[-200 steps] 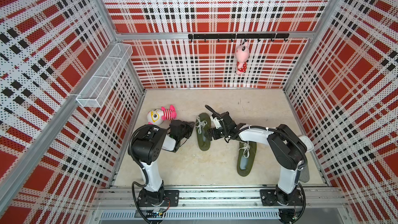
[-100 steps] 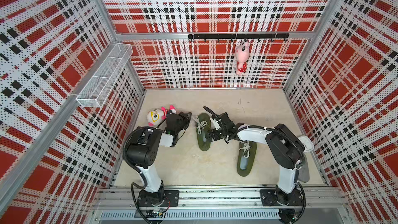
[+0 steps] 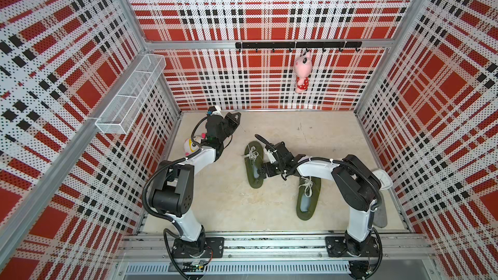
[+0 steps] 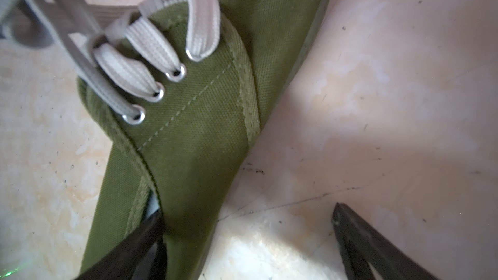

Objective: Remove the insole from the shoe
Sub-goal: Untie the shoelace on the shoe.

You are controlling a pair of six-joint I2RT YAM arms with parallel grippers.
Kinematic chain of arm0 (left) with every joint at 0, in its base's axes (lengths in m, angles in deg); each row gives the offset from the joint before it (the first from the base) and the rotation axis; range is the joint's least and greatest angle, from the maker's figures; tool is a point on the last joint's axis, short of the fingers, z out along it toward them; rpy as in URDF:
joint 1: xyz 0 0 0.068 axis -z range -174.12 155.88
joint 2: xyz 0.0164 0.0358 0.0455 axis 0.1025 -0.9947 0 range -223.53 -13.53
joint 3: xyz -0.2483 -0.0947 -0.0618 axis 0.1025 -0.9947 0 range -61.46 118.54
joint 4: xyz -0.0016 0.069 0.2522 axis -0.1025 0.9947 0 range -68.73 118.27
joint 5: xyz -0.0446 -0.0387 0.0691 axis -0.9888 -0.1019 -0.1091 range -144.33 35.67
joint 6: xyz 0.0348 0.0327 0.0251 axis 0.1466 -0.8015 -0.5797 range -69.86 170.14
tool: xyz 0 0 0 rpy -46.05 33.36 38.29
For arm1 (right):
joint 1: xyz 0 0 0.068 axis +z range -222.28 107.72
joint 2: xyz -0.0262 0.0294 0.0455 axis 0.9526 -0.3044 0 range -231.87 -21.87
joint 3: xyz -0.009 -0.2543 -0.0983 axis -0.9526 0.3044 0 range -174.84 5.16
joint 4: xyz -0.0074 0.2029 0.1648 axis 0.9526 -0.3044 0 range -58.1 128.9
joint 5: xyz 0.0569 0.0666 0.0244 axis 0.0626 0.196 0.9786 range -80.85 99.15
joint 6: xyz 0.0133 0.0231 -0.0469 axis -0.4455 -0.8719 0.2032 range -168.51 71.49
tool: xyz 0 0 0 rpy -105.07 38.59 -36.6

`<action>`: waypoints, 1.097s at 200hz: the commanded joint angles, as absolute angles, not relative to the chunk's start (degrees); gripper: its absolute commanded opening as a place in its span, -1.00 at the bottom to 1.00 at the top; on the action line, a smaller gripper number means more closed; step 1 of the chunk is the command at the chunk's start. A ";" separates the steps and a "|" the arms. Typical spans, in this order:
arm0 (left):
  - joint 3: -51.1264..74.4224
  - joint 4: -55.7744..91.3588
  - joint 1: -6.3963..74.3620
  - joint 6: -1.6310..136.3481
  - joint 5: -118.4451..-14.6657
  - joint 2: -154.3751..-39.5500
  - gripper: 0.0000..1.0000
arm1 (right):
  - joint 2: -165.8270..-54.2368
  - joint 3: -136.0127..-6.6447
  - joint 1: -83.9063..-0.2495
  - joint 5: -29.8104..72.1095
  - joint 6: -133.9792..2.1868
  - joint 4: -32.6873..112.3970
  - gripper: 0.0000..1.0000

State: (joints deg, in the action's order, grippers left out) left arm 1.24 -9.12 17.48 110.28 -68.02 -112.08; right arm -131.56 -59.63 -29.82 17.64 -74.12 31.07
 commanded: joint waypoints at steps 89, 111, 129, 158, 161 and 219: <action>18.90 7.20 17.22 95.38 -64.17 -117.92 -1.00 | -132.47 -58.20 -29.13 18.24 -74.31 30.02 0.94; 20.86 7.91 17.22 94.46 -64.08 -118.56 -1.00 | -132.63 -58.21 -29.13 18.62 -74.45 30.06 0.94; 22.05 8.50 17.07 93.76 -64.17 -119.30 -1.00 | -132.36 -58.21 -29.13 18.77 -74.44 30.26 0.94; 20.01 8.23 17.24 92.91 -64.78 -119.53 -1.00 | -129.81 -56.92 -29.13 19.50 -73.95 34.09 0.94; 19.41 8.03 17.22 92.79 -64.86 -119.51 -1.00 | -129.35 -56.77 -29.13 19.44 -73.70 34.53 0.94; 6.40 8.15 11.82 86.34 -60.86 -111.41 -0.42 | -121.80 -59.09 -30.89 17.44 -64.96 32.02 0.92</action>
State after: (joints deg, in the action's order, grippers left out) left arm 10.29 7.12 15.47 91.17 -64.02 -117.67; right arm -126.22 -56.99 -29.82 17.99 -70.10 33.73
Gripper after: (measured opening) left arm 0.234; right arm 0.970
